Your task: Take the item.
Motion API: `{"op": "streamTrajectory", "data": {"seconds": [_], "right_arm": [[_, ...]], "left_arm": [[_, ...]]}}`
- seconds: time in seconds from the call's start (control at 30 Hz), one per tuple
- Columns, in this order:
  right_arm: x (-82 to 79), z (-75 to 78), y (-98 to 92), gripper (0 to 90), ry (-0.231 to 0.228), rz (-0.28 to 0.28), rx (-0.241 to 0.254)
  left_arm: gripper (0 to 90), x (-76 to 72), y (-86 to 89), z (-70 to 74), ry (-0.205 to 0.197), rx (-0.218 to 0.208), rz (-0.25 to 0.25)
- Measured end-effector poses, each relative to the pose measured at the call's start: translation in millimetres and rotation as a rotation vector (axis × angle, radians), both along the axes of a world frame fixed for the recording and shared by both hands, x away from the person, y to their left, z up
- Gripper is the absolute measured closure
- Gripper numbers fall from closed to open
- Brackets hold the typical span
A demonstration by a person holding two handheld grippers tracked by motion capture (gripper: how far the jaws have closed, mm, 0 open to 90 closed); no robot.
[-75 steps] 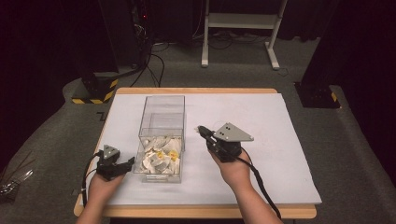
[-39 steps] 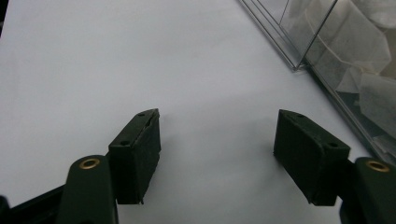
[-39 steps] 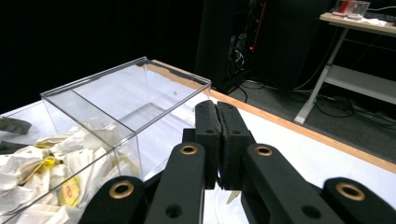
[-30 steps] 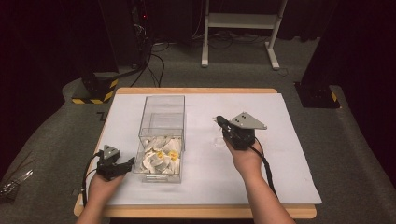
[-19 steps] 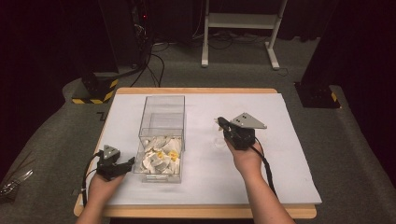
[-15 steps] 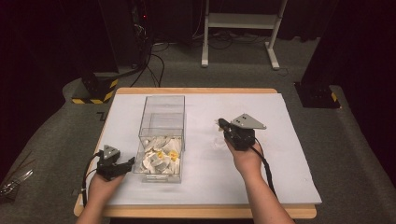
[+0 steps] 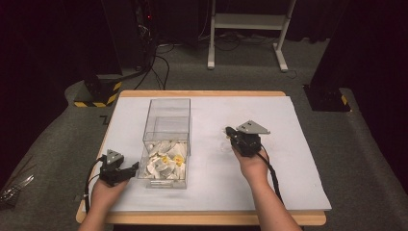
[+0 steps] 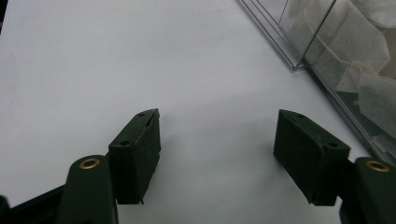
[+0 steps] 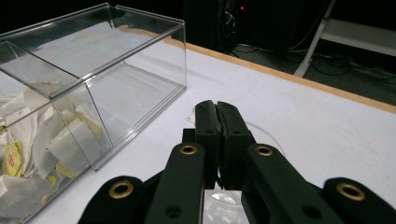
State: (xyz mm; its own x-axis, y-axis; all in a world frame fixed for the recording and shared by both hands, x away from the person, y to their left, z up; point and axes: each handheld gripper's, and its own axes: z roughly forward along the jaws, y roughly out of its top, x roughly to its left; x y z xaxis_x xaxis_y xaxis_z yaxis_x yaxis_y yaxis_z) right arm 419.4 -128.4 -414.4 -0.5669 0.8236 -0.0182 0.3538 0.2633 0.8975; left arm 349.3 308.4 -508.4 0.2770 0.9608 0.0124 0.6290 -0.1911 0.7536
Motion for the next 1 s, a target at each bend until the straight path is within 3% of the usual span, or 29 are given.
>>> {"op": "streamTrajectory", "data": {"seconds": [0.53,1.0], "right_arm": [[5.3,-12.7,1.5,87.8,0.029,-0.016,-0.024],[1.6,-6.9,-0.5,68.8,0.015,-0.036,-0.028]], "left_arm": [[31.8,-0.1,0.2,0.2,0.002,0.004,-0.003],[31.8,-0.1,0.1,0.1,0.001,0.004,-0.002]]}}
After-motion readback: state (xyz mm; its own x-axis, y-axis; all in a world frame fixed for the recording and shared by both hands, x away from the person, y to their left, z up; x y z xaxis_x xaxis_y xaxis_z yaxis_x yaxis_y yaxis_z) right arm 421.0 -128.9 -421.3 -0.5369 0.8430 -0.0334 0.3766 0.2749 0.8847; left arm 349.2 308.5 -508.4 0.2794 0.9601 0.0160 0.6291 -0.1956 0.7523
